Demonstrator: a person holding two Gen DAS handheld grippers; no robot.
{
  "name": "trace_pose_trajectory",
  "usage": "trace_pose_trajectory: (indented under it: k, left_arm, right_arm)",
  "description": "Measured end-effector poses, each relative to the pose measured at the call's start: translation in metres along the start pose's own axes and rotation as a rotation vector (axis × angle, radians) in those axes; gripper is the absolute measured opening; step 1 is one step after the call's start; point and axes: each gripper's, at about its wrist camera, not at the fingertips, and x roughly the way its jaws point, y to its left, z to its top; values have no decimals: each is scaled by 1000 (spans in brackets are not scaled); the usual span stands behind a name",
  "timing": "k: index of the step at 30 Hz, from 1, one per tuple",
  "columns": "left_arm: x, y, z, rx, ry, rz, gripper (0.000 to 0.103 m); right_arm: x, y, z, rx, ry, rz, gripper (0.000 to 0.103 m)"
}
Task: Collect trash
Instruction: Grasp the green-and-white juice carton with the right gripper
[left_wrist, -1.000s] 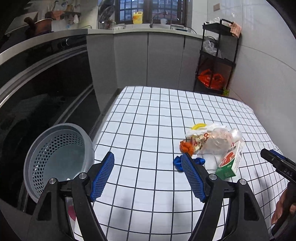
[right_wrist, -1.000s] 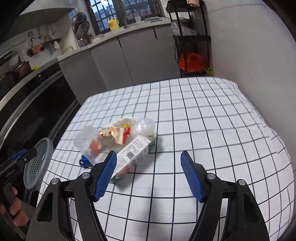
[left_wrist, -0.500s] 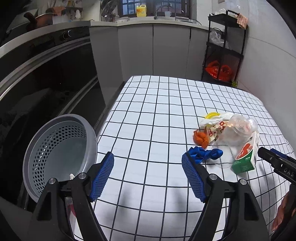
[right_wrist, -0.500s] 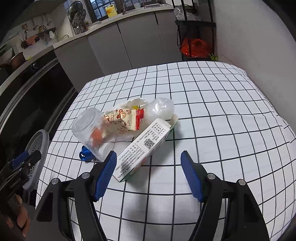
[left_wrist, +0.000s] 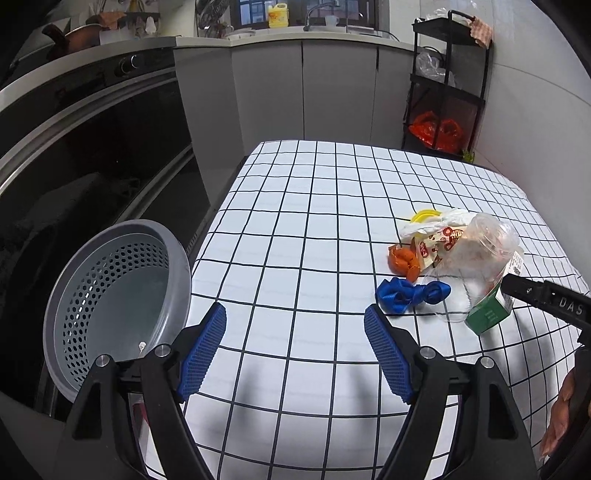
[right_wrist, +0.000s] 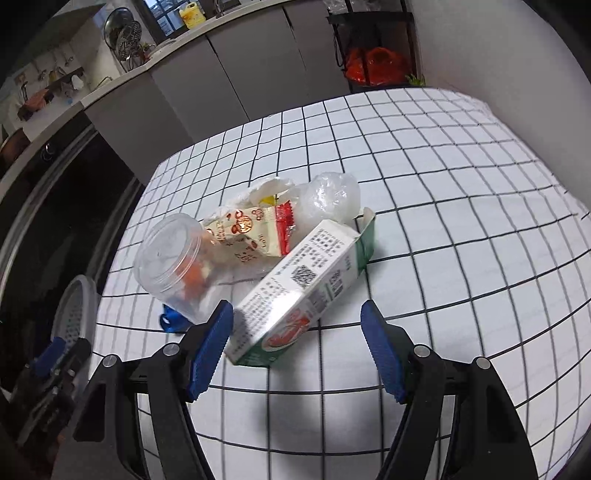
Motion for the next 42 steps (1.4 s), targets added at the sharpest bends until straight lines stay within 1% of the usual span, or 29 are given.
trace_pose_trajectory:
  k: [3, 10, 16, 20, 31, 35, 39, 42]
  left_arm:
    - [0, 0, -1, 2, 1, 1, 75]
    - [2, -4, -3, 11, 6, -1, 75]
    - [3, -6, -3, 15, 7, -3, 76]
    - [3, -6, -3, 15, 10, -5, 76]
    - [2, -1, -4, 7, 9, -7, 76]
    - [1, -2, -4, 11, 4, -9, 76]
    - [1, -4, -3, 11, 3, -8, 76]
    - [0, -6, -3, 15, -1, -6, 76]
  right_arm:
    - [3, 2, -1, -14, 4, -14, 69]
    - [9, 5, 1, 15, 6, -25, 69]
    - [12, 8, -1, 3, 5, -25, 72]
    - [7, 9, -2, -29, -4, -54, 72]
    - [-13, -14, -14, -43, -10, -85, 72]
    - [-21, -20, -16, -60, -20, -120, 72]
    - [-26, -26, -16, -32, -26, -101, 72]
    - [-32, -22, -17, -24, -44, -80, 72]
